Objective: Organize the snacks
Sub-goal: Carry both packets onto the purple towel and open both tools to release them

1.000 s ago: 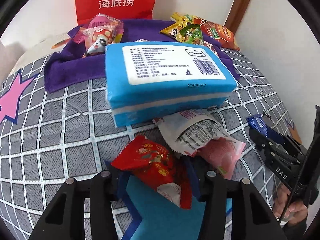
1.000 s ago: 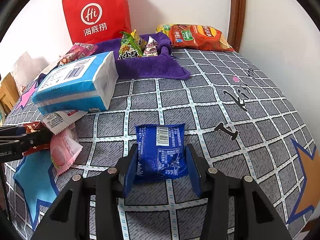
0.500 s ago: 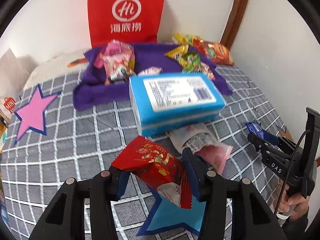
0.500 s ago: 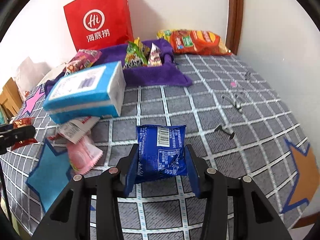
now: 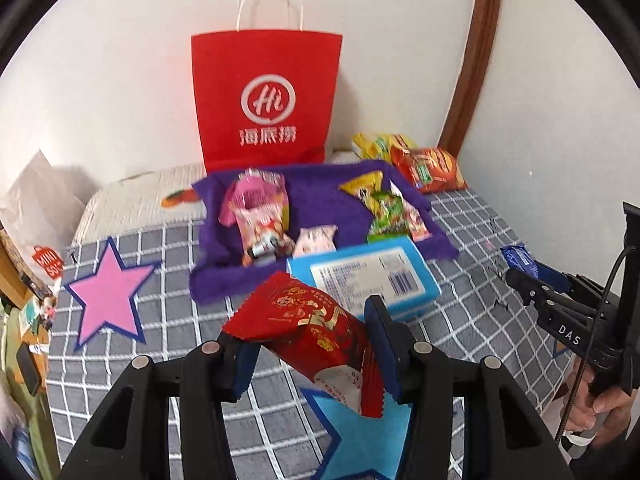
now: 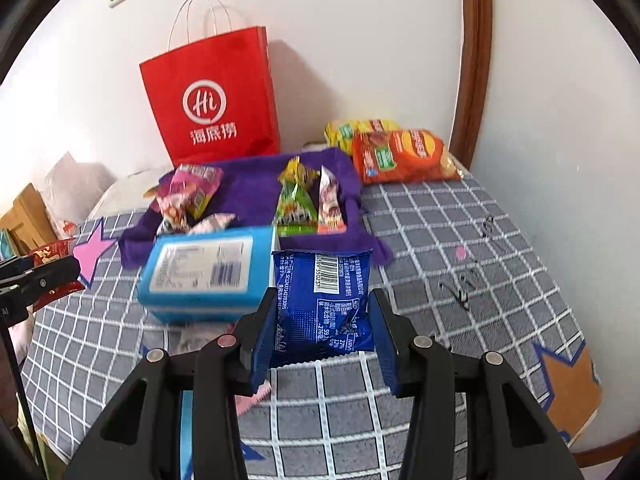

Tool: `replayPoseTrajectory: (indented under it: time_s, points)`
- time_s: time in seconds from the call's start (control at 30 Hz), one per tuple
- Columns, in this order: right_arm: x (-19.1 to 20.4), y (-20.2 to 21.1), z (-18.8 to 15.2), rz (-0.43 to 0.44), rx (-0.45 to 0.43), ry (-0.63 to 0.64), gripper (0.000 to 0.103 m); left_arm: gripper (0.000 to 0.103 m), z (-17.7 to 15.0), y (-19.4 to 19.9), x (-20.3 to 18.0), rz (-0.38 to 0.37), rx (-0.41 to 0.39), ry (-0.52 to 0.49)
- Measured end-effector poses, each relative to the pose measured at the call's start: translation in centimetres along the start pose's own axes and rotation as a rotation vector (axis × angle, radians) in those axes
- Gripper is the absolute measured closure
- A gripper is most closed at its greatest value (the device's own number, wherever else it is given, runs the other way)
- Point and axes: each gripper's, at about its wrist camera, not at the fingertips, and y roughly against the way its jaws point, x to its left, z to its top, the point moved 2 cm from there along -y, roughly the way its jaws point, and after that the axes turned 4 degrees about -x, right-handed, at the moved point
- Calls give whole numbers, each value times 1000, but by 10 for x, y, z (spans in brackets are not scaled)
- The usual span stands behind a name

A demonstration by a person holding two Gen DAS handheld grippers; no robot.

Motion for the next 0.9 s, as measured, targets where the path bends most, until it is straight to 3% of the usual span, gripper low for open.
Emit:
replayPoseTrajectory:
  time_s: [0.43, 0.9]
  points:
    - [13, -18, 57, 64, -22, -39, 59, 55, 42, -21, 27, 30, -21, 3]
    - [30, -88, 88, 145, 41, -72, 59, 55, 58, -72, 64, 14, 29, 63]
